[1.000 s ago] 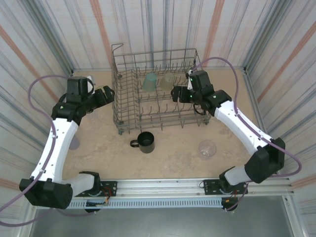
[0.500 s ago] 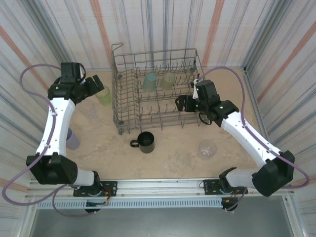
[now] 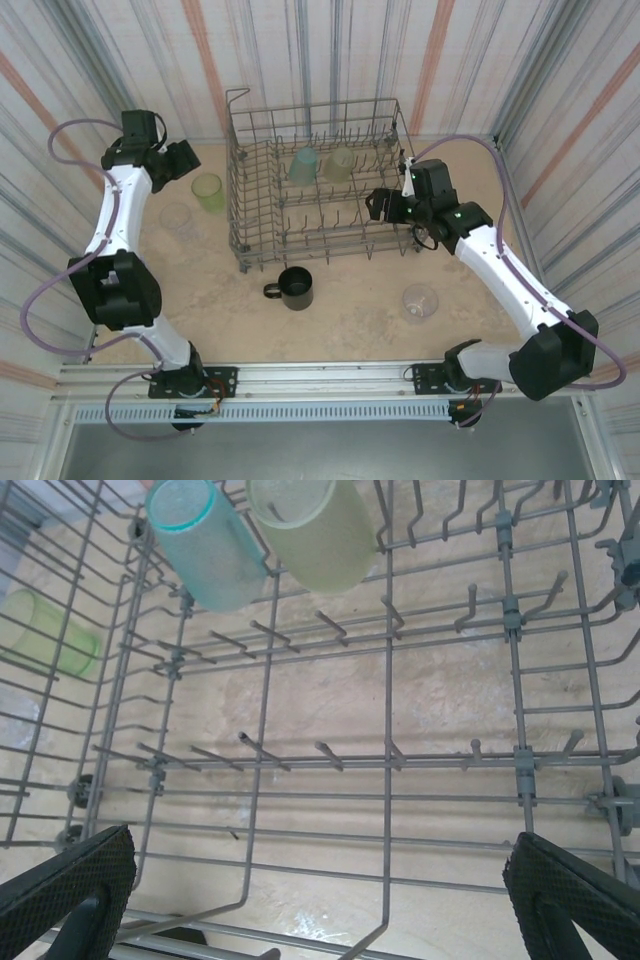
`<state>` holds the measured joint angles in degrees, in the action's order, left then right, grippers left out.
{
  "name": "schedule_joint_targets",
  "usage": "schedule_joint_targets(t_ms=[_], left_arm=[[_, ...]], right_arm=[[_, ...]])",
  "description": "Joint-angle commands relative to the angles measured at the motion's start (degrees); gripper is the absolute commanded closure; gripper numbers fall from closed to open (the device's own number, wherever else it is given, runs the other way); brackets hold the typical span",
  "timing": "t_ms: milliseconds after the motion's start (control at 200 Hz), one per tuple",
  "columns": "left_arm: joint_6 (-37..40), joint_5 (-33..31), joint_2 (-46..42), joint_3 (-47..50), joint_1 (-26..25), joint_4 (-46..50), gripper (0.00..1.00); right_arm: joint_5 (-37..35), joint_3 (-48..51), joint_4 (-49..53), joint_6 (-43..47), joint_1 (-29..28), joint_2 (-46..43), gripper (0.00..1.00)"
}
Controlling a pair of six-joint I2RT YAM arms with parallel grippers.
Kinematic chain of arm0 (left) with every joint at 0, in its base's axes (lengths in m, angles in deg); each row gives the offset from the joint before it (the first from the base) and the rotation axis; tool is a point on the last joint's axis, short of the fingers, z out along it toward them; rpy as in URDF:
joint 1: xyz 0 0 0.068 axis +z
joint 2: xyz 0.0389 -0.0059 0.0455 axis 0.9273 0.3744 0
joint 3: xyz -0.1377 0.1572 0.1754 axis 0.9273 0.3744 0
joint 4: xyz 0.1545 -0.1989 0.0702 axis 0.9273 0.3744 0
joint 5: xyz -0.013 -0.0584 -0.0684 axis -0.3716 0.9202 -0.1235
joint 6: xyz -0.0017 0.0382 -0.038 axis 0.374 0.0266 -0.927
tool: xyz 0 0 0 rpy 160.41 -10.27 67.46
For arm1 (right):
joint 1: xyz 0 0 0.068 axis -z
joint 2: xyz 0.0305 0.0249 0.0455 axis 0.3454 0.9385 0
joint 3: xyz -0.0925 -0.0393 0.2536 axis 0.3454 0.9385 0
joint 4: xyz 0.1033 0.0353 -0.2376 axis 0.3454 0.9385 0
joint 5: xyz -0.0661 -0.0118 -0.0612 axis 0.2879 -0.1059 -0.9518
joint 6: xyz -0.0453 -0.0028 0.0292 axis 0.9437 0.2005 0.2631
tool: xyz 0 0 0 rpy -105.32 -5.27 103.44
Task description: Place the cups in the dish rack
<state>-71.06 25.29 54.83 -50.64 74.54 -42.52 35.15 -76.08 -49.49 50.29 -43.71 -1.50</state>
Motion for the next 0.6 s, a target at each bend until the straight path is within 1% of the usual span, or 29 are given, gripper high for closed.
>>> schedule_joint_targets(t_ms=[0,90,185,351,441,591], left_arm=[[0.0,-0.8,-0.9,-1.0,0.1,-2.6,0.13],[-2.0,0.5,-2.4,2.6,-0.1,-4.8,0.14],[-2.5,-0.5,-4.7,8.2,-0.7,-8.9,0.14],[-4.9,-0.1,-8.7,17.3,-0.7,-15.1,0.13],[-5.7,-2.3,-9.4,20.2,-1.1,-17.0,0.11],[-7.7,-5.1,-8.5,22.3,-1.1,-19.6,0.09]], right_arm=[[1.1,0.8,0.5,1.3,0.9,0.3,0.01],[1.3,1.0,-0.4,1.4,1.2,0.3,0.01],[1.9,1.1,-1.2,1.3,1.5,0.9,0.01],[3.7,1.1,-1.0,0.7,1.4,1.9,0.01],[4.1,1.4,-0.9,0.2,1.4,1.5,0.01],[3.8,2.4,-1.1,0.0,1.3,-0.4,0.01]])
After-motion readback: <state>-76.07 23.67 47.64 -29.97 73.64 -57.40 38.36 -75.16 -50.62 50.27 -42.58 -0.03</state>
